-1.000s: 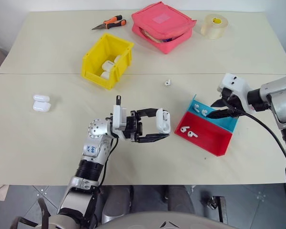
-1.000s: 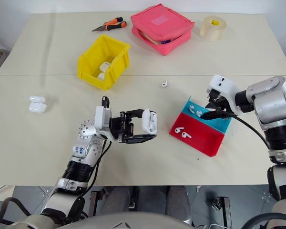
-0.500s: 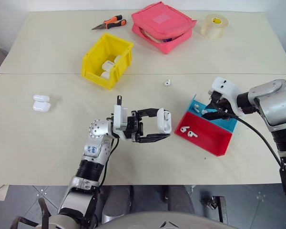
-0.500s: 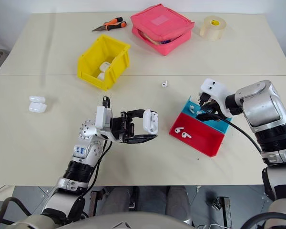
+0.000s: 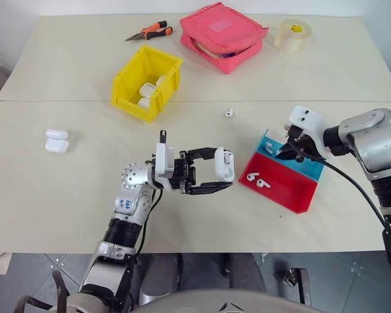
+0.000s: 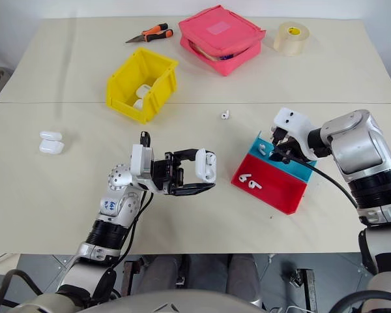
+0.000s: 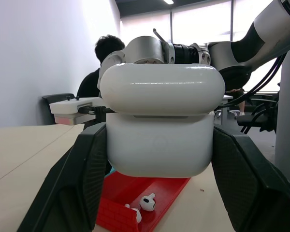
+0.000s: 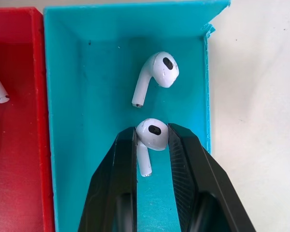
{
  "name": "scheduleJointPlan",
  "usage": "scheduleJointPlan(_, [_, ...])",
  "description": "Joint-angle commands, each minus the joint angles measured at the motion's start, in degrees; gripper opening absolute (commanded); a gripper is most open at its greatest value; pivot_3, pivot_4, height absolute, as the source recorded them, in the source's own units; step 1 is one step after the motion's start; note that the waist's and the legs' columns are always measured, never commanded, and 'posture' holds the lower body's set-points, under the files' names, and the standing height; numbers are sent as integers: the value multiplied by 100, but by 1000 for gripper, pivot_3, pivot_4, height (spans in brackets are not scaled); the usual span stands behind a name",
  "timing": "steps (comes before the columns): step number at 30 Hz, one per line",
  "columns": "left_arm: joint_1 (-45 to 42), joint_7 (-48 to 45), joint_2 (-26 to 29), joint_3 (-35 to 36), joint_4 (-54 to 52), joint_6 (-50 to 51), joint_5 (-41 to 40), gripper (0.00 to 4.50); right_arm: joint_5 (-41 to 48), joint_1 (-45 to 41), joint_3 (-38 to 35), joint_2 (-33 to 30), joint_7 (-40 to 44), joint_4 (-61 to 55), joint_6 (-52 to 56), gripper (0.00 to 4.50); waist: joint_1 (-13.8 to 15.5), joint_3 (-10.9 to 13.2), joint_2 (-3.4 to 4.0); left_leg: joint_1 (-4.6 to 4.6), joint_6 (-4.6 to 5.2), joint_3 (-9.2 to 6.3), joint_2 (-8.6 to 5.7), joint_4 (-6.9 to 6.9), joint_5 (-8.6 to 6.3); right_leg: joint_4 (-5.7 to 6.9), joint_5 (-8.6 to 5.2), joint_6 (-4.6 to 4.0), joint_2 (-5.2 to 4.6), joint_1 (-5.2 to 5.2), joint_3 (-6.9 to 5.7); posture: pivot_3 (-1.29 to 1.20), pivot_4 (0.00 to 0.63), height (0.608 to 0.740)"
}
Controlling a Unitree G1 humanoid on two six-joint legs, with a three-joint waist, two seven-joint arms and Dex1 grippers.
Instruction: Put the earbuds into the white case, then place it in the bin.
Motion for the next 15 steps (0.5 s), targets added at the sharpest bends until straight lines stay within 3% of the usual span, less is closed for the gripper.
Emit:
scheduleJointPlan(1, [-49,0,-5,26,-245,-13,-83,2796,-14,77,-15,-109,-11,-51,0,559,0,0,0,0,0,0,0,0,0,0,0,0,0,0,0,0,150,740])
scheduleJointPlan(6, [-78,-36,-9,4,-237,24,-97,2796,274,210,-510,-225,-99,-494,84,559,10,0,0,0,0,0,-1,0,0,0,0,0,0,0,0,0,150,740])
scheduleJointPlan(10, [-208,-51,-52,-12,-191,127,-124,2796,945,619,-1741,-87,-449,-1126,114,559,21,0,0,-7,0,-3,0,0,0,0,0,0,0,-4,-2,0,150,740])
scheduleJointPlan(13, [-284,-104,-31,16,-164,230,-176,2796,1598,1063,-2584,261,-556,-1605,-292,559,15,1,-1,-6,0,-2,0,0,0,-1,0,0,1,-3,-2,0,150,740])
scheduleJointPlan(15, [-401,-97,-58,11,-104,376,-201,2796,2655,1584,-3600,1087,-759,-2346,-369,559,25,1,-2,-5,0,-4,1,-2,0,-1,0,1,2,-2,-5,0,150,740])
